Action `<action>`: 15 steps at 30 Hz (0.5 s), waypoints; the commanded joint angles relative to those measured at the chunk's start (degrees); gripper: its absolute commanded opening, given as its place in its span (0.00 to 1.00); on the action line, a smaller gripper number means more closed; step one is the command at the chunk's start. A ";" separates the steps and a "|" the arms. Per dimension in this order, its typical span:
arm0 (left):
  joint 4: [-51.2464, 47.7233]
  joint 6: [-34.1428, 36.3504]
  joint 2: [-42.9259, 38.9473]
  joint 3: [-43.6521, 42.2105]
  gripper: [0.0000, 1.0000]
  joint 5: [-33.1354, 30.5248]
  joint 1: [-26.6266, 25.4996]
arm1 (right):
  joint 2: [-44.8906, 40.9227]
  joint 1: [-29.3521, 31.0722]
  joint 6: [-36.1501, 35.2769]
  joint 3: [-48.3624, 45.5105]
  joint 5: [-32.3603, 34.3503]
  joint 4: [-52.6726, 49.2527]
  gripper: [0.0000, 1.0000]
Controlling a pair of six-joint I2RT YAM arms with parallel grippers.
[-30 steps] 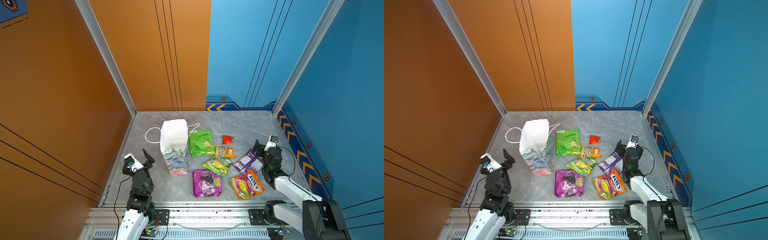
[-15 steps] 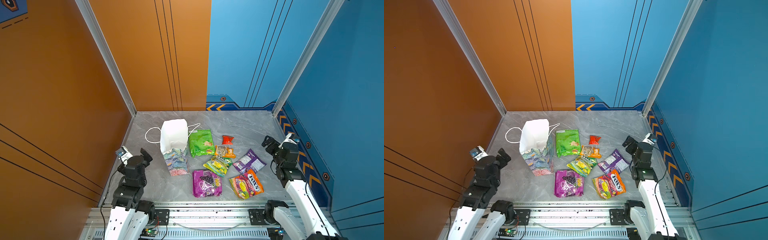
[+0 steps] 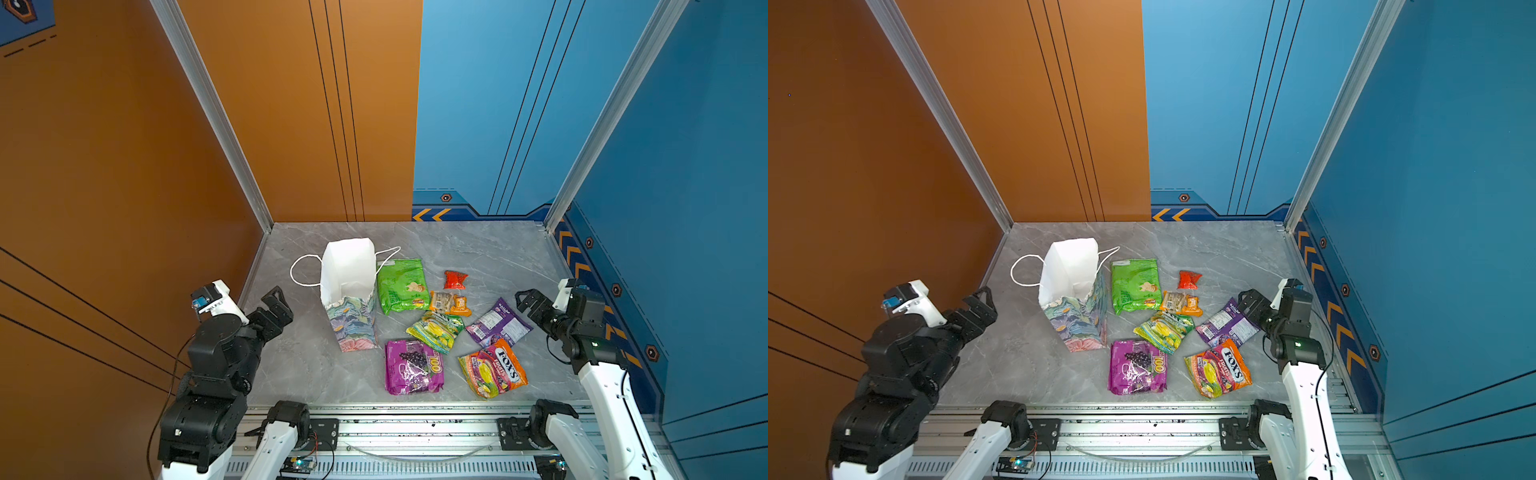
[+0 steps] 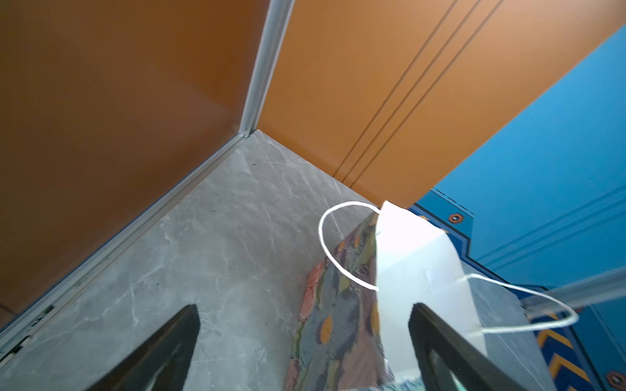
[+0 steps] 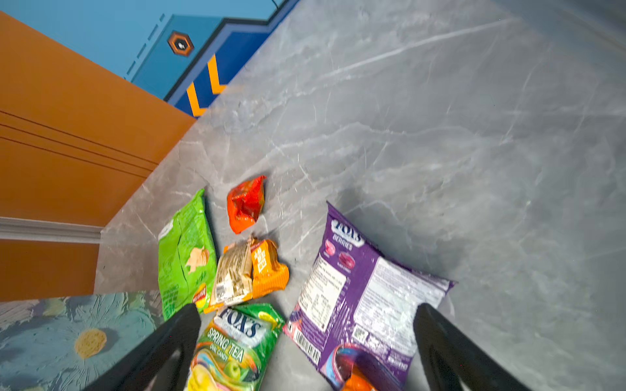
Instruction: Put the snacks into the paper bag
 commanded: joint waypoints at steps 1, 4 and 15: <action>-2.97 2.85 3.94 0.77 0.98 15.97 0.47 | -2.51 -0.11 -2.79 -0.13 -1.76 -4.88 1.00; -3.68 1.36 9.53 0.51 0.98 27.03 0.41 | -5.85 0.87 -2.70 -2.05 -1.25 -2.86 1.00; -5.14 -0.98 21.64 1.64 1.00 26.42 -2.77 | -13.16 3.00 -2.74 -4.78 -0.23 -0.24 1.00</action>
